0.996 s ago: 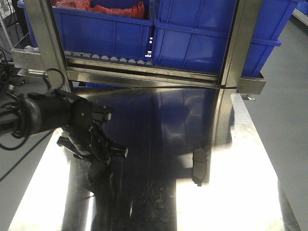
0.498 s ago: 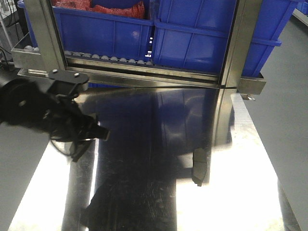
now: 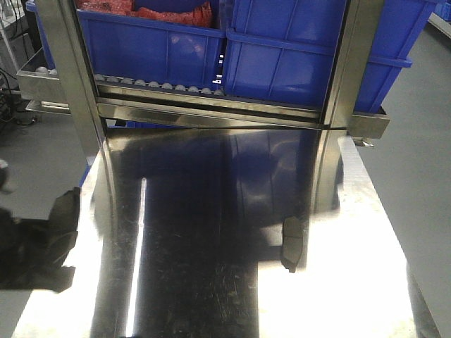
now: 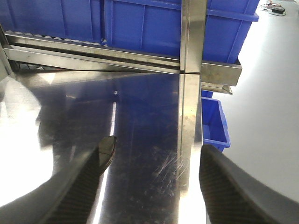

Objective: Move and align brake pads A on conveyor
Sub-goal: 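Lift the held brake pad with the left gripper off the table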

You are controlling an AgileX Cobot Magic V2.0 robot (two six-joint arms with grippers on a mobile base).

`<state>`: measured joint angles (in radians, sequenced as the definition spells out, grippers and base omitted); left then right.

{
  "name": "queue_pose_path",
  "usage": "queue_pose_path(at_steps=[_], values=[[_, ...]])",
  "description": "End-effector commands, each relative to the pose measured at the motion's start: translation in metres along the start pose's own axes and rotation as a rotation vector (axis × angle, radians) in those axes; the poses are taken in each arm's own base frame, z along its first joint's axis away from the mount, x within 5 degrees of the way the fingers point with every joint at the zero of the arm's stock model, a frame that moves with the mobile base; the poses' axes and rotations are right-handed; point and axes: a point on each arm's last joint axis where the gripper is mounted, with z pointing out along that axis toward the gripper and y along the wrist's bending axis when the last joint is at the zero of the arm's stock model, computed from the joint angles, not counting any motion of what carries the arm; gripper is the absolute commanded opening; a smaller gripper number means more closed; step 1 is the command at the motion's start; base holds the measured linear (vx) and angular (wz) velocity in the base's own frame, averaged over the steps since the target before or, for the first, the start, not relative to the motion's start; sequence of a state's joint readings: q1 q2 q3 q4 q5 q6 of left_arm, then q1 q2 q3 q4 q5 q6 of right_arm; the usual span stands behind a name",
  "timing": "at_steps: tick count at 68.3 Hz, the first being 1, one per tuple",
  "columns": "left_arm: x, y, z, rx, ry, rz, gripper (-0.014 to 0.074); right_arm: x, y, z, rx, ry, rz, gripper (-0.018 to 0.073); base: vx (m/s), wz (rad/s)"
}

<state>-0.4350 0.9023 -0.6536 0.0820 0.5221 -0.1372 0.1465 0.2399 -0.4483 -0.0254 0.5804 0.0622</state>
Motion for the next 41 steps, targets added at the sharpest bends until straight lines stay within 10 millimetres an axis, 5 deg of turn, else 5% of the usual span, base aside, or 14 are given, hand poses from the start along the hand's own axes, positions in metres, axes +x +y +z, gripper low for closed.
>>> queue_pose_path(at_steps=[1,19,41], values=[[-0.005,-0.001,-0.026,0.024,-0.216,0.003,-0.0006,-0.014,0.0,-0.003,0.005,-0.086,-0.012,0.0454,0.0,0.0],[0.028,0.003,-0.054,0.032,-0.312,-0.005,-0.0006,-0.014,0.0,-0.003,0.005,-0.086,-0.012,0.0454,0.0,0.0],[0.032,0.004,-0.069,0.036,-0.38,-0.008,-0.0006,-0.014,0.0,-0.003,0.005,-0.086,-0.012,0.0454,0.0,0.0]])
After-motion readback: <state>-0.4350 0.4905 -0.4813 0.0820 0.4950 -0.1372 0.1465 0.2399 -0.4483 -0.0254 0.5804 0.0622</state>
